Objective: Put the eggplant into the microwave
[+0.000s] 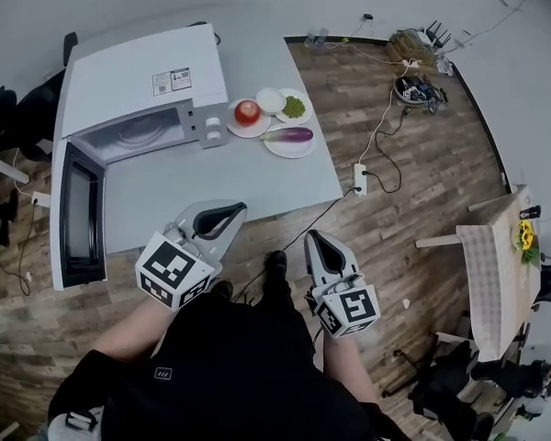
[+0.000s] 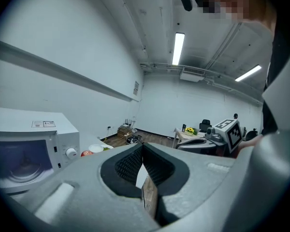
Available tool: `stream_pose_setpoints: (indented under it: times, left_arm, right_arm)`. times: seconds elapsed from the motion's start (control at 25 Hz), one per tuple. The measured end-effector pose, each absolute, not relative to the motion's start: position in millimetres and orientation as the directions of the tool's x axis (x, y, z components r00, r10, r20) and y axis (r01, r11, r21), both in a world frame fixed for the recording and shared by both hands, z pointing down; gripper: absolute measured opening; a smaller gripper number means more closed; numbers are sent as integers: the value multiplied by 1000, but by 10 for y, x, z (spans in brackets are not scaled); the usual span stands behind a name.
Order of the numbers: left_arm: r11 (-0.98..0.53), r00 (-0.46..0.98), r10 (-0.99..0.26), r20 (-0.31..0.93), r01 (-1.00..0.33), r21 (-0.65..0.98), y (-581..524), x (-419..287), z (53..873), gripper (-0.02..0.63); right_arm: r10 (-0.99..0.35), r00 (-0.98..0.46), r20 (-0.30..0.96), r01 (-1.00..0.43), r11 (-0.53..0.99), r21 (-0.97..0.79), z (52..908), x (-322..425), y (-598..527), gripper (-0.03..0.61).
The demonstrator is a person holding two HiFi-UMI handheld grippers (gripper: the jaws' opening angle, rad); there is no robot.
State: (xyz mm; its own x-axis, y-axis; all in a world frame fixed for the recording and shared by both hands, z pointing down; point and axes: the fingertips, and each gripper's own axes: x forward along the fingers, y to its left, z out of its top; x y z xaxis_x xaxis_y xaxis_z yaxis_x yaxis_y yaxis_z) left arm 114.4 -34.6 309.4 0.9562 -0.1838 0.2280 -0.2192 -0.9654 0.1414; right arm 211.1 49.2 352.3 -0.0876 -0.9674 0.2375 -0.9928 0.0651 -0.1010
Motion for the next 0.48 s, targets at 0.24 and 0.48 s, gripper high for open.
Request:
stream_pose_setpoints:
  times: [0.24, 0.48]
  left_arm:
    - [-931, 920, -311, 237, -345, 120, -667, 1595, 3044, 9]
    - [-871, 866, -433, 252, -474, 131, -812, 1998, 3067, 9]
  right_arm:
    - [-948, -205, 243, -979, 198, -53, 3532, 2661, 72, 18]
    - [-896, -357, 264, -932, 361, -34, 3619, 3117, -200, 18]
